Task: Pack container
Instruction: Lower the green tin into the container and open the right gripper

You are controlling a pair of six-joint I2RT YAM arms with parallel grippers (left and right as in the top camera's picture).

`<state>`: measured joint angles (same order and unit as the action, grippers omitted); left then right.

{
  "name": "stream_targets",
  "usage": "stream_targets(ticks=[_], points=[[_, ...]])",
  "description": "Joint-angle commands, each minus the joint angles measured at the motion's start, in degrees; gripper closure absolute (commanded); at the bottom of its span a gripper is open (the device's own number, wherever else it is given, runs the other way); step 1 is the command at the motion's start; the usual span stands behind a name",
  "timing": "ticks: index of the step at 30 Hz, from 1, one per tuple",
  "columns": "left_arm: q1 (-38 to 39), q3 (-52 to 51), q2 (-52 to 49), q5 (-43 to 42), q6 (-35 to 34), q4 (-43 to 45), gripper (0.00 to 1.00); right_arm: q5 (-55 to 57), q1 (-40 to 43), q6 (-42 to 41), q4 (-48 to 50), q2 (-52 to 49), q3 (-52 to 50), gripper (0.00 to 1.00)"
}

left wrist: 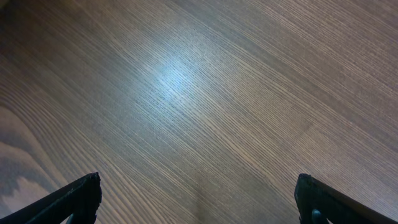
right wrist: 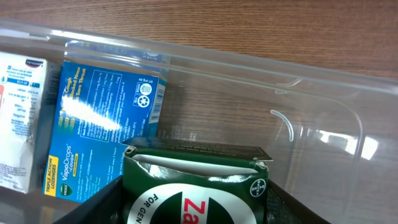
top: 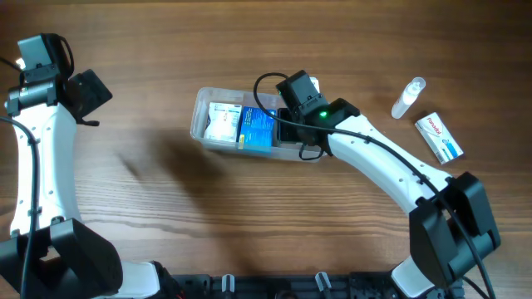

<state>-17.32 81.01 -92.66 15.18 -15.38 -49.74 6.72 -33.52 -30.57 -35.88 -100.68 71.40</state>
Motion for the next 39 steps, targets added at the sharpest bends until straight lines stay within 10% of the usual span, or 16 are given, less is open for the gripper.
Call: stream_targets(ticks=[1, 39], points=[[-0.1, 0.4, 1.0, 0.7, 0.1, 0.1, 0.00, 1.4, -0.7, -2.5, 0.6, -1.2, 0.9, 0.52], [-0.1, 0.4, 1.0, 0.7, 0.1, 0.2, 0.00, -0.8, -0.7, -0.9, 4.0, -7.9, 0.9, 0.50]])
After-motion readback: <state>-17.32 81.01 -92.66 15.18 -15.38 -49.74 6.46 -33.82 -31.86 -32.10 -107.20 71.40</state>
